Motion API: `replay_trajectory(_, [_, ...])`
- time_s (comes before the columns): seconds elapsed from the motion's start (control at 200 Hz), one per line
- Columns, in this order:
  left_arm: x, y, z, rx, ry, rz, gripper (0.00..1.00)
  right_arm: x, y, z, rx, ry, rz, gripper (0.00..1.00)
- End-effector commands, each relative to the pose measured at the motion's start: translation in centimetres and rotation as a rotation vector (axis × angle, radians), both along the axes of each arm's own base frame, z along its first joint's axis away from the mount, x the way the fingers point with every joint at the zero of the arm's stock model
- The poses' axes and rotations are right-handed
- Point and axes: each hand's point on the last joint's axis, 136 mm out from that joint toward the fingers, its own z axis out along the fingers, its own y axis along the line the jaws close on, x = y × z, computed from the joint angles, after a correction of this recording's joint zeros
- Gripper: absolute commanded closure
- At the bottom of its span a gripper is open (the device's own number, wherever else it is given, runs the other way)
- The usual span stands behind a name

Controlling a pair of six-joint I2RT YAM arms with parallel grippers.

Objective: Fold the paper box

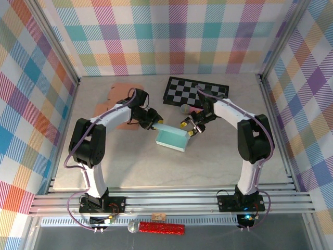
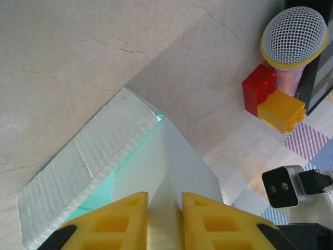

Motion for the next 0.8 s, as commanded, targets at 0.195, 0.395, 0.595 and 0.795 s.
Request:
replay_trajectory(0.195, [-2.7, -1.3, -0.6, -0.013, -0.016, -0.105, 0.83, -0.3, 0.2, 0.4, -0.026, -0.11, 0.166, 0.61])
replay_trajectory(0.395, [-3.4, -1.5, -1.1, 0.005, -0.021, -0.136, 0.83, -0.6, -0.5, -0.2, -0.076, -0.13, 0.226, 0.61])
replay_trajectory(0.595, [-4.3, -1.0, -1.6, 0.076, -0.029, -0.175, 0.8, -0.9, -1.6, 0.0, -0.134, -0.152, 0.283, 0.58])
replay_trajectory(0.795, [-4.7, -1.3, -1.7, 0.099, -0.042, -0.194, 0.79, -1.3, -2.2, 0.2, -0.164, -0.166, 0.32, 0.57])
